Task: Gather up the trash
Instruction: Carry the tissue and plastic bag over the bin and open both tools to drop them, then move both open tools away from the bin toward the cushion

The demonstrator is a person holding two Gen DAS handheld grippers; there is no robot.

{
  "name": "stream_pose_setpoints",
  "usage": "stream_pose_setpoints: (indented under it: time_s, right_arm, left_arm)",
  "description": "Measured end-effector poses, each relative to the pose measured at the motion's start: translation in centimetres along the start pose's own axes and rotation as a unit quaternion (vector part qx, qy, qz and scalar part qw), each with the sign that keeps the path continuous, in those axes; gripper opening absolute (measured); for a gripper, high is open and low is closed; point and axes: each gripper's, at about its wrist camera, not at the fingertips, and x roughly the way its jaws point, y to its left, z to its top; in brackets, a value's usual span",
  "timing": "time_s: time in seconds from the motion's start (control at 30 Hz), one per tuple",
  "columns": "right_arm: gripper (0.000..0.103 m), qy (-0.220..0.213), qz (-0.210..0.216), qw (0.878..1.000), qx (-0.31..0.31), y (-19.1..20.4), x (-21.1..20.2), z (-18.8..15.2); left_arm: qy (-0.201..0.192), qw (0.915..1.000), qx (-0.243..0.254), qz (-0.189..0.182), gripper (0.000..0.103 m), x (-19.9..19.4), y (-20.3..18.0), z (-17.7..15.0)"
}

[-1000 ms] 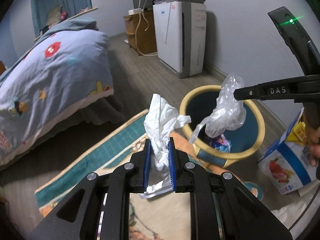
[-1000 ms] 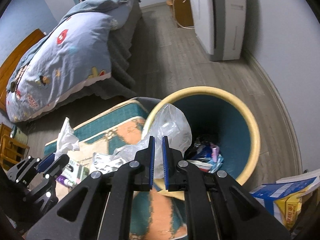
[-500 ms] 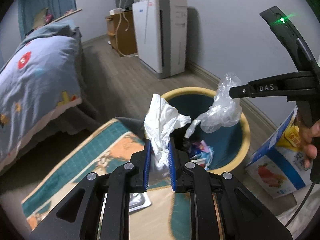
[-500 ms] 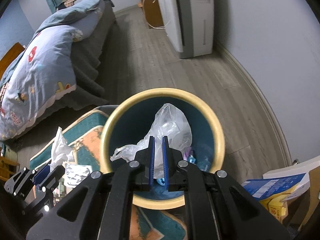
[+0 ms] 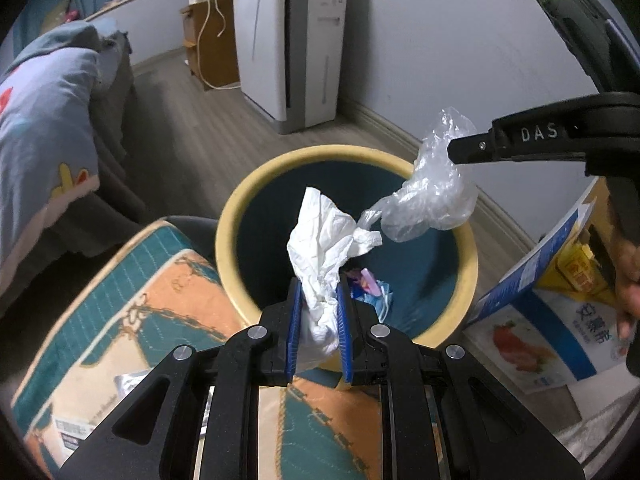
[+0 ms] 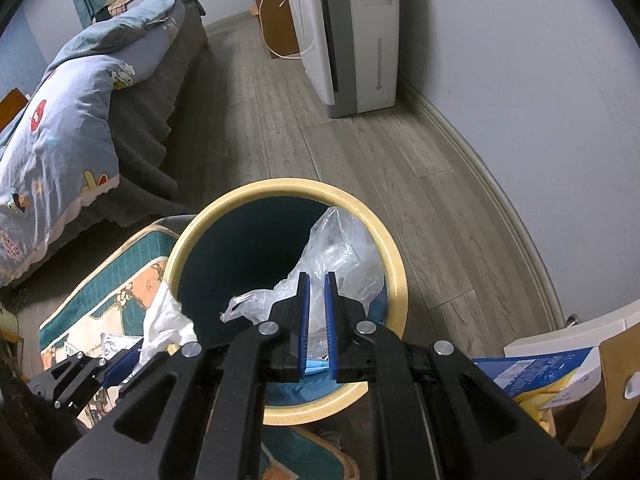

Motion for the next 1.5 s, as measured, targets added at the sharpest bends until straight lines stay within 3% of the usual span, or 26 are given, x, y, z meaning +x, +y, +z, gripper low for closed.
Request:
stream_pose_setpoints:
  time_s: [0.13,0.27,0.4,0.5,0.57,0.63,0.73,0.83,1.5]
  right_arm:
    - [0.007,-0.007,0.003,1.0,0.005,0.0,-0.1,0.2]
    - [0.007,-0.029,0.007,1.0,0.008,0.0,-0.7,0.4]
    - [0.007,-0.041,0.009,0.999,0.014,-0.1,-1.2,0.5]
    - [0.01,-0.039,0.007,0.999,0.014,0.0,-1.2,0.5]
    - [0.025,-0.038,0.005,0.999,0.015,0.1,-1.2,0.5]
    - [0.065,-0.042,0.002,0.999,0.019,0.2,-1.4,0.5]
    - [0.09,-0.052,-0.001,0.998,0.023,0.3,-1.9,0.6]
    - [0.097,-0.052,0.005,0.998,0.025,0.5,-2.1,0.6]
    - [0.097,-0.035,0.026,0.999,0.011,5.3,-1.9,0.4]
  left_arm:
    - [-0.015,0.9997,-0.015,-0.008,0.018,-0.3,0.3,0.4]
    - [-0.046,0.9987,-0.02,-0.009,0.027,-1.3,0.3,0.7]
    - [-0.061,0.9978,-0.024,-0.002,0.047,-1.9,0.5,0.9]
    - [-0.068,0.9972,-0.03,0.005,0.074,-2.3,0.9,0.9]
    - [-0.074,0.9967,-0.031,0.009,0.081,-2.6,1.0,0.8]
    - [-0.076,0.9964,-0.033,0.017,0.091,-2.8,1.2,0.8]
    - [-0.081,0.9956,-0.033,0.035,0.095,-3.2,1.4,0.7]
    - [-0.079,0.9951,-0.033,0.051,0.096,-3.5,1.9,0.6]
    - [-0.079,0.9905,-0.05,0.1,0.096,-9.2,7.5,-2.7]
